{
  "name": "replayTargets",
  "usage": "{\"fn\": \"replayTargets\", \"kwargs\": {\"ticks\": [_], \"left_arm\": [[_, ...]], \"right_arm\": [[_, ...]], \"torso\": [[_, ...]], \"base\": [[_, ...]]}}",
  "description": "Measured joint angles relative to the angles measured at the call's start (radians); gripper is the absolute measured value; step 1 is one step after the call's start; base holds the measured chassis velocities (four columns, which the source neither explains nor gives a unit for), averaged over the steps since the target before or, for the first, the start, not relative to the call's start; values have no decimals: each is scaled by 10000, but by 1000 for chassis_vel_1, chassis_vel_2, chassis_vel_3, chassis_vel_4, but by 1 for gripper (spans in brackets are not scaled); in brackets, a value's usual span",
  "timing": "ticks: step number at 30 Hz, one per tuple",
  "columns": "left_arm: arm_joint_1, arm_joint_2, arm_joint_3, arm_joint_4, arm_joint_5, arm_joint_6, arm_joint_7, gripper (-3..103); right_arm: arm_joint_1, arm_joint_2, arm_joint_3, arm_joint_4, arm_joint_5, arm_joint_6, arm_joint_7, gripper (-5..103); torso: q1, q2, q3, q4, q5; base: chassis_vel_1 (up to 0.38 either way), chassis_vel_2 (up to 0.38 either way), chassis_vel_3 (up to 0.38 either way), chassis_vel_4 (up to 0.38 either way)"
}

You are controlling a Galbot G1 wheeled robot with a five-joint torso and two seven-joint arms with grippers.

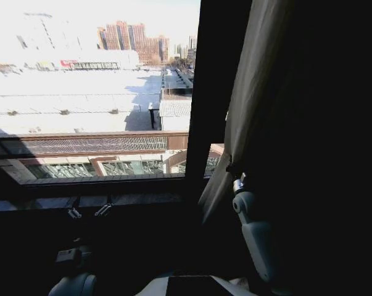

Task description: Open the curtains by pulling them apart, changing their state from closed to fully open.

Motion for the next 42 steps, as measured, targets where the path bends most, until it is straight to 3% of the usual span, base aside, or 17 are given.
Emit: {"fn": "replayTargets", "kwargs": {"ticks": [14, 28, 42], "left_arm": [[22, -7, -9, 43, -11, -76, 6, 100], [59, -18, -27, 137, -87, -209, 1, 100], [80, -17, -74, 164, -175, -269, 4, 100]], "right_arm": [[82, -32, 354, -227, -9, 65, 52, 0], [451, -498, 2044, -1266, 263, -39, 587, 0], [549, -539, 2408, -1240, 23, -423, 1038, 0]], "torso": [[-1, 1, -1, 0, 3], [-1, 1, -1, 1, -1], [-1, 1, 0, 1, -2]], "base": [[-271, -279, 282, 289], [5, -3, 6, -1], [0, 0, 0, 0]]}}
